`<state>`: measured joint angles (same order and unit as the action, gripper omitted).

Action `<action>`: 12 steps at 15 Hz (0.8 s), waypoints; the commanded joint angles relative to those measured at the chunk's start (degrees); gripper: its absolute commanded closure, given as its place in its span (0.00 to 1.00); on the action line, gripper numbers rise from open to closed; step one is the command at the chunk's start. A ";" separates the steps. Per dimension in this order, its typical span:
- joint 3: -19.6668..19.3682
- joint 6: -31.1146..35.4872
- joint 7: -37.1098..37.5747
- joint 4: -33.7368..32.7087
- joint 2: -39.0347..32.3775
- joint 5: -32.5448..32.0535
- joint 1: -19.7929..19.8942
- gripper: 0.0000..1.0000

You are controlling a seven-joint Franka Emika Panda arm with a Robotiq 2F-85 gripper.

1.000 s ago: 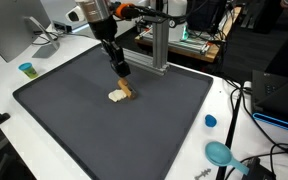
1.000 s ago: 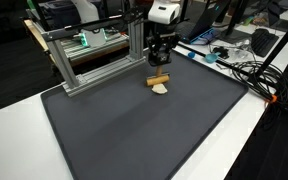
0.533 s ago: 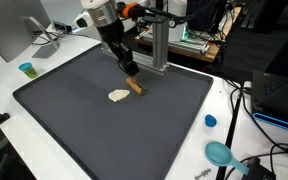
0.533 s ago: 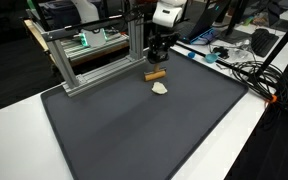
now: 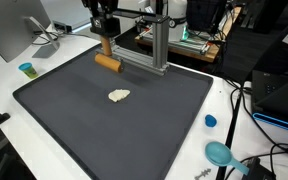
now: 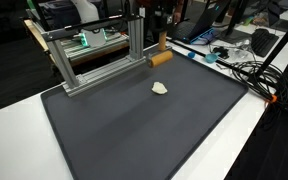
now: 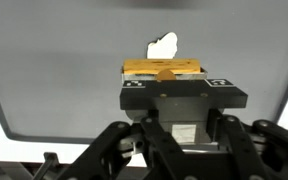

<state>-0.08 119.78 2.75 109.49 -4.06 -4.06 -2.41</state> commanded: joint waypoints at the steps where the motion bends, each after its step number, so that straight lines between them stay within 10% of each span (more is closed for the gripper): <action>1: 0.48 0.24 -2.16 -1.07 0.70 -0.08 0.40 0.54; 4: 0.53 1.09 -4.93 -2.56 0.82 -0.08 0.42 0.54; 5: 0.54 1.17 -5.11 -2.55 0.62 -0.08 0.42 0.79; 12: 1.26 8.43 -30.37 5.34 2.00 1.09 0.77 0.79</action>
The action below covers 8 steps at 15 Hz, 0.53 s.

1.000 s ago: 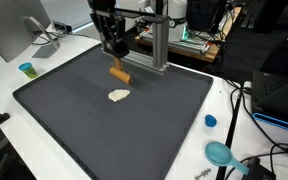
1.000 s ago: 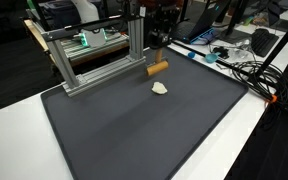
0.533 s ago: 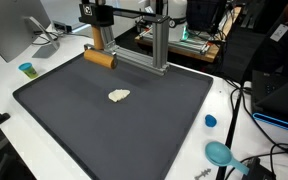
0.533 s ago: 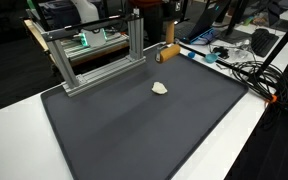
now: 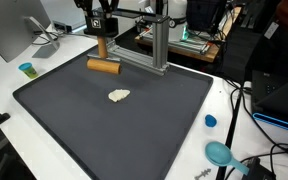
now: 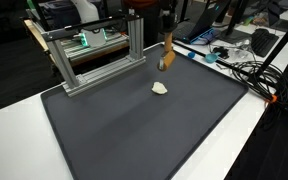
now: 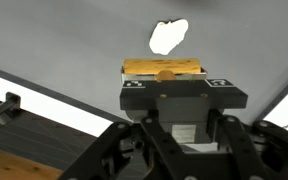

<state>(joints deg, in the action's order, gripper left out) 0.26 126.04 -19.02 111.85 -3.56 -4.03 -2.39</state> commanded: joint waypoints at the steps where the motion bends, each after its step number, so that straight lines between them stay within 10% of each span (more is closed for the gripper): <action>1: 1.09 2.52 -11.71 3.49 1.21 1.20 0.74 0.79; 8: 2.72 6.24 -37.27 6.12 -4.60 10.11 1.98 0.79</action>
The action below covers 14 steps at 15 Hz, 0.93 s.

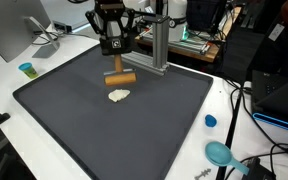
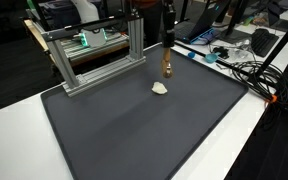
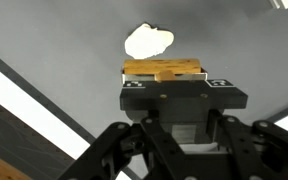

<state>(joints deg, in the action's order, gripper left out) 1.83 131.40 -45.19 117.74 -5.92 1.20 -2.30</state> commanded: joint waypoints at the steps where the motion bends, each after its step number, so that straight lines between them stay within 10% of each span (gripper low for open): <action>1: 1.29 -0.53 -15.07 -0.50 -3.53 6.20 2.45 0.79; 3: 1.03 -0.01 -9.96 0.34 -3.23 3.44 1.82 0.79; 4: 1.03 0.09 -10.28 0.30 -4.16 3.36 2.25 0.54; 6: 1.14 0.14 -10.22 0.31 -4.66 3.33 2.34 0.54; 7: 1.23 0.14 -10.18 0.30 -4.55 3.34 2.26 0.79; 14: 0.78 1.01 -10.71 1.34 -2.43 -6.74 2.31 0.79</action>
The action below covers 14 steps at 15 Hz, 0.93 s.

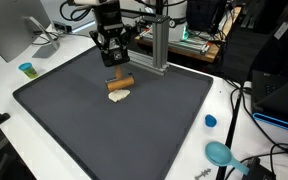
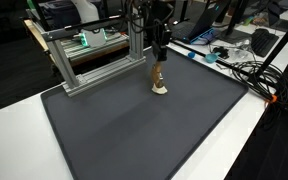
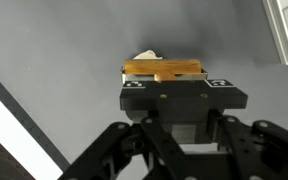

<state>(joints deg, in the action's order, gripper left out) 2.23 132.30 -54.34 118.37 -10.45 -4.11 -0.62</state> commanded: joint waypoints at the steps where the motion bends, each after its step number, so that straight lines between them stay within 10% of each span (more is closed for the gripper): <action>1: 0.59 0.18 -2.75 0.33 1.82 -0.67 0.82 0.79; 14: 2.61 5.35 -15.97 -5.05 -9.07 8.10 4.34 0.79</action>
<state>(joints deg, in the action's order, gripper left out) 3.08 135.48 -66.01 115.56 -16.08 -0.17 1.34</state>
